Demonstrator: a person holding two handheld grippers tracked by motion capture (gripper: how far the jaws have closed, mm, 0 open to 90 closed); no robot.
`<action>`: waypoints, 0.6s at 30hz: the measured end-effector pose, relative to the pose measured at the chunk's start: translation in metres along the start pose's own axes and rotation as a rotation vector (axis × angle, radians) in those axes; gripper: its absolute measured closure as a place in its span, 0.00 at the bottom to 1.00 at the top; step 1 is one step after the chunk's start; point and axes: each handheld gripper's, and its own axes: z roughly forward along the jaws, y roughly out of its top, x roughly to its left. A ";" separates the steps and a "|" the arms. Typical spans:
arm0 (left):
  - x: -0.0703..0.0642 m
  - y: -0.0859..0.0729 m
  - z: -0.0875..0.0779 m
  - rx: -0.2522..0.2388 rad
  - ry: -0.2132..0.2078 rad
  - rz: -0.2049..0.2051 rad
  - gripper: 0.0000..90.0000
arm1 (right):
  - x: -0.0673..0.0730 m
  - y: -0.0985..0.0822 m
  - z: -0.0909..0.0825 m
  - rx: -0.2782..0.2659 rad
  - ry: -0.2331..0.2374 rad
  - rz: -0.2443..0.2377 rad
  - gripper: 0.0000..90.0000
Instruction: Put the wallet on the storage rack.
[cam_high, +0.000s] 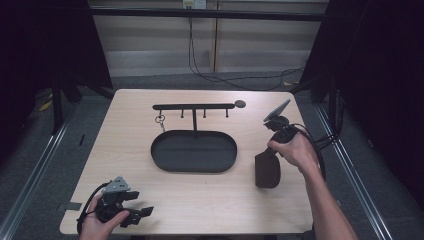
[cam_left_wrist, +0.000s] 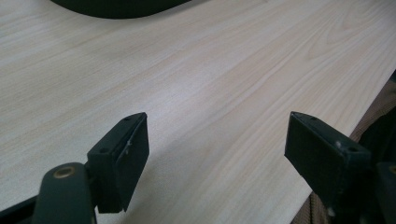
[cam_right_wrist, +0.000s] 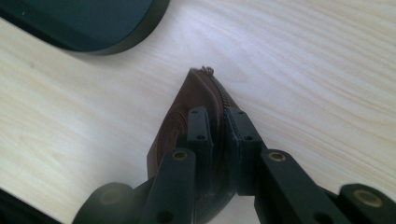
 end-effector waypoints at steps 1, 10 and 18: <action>0.001 0.000 -0.001 -0.002 -0.005 -0.001 0.24 | 0.002 0.001 -0.002 0.003 0.004 -0.004 0.90; 0.002 0.000 -0.001 -0.003 -0.006 -0.008 0.24 | -0.001 0.002 -0.016 -0.007 -0.008 0.009 0.90; 0.001 0.000 -0.001 -0.001 0.001 -0.002 0.24 | -0.001 0.004 -0.032 -0.046 -0.028 0.024 0.90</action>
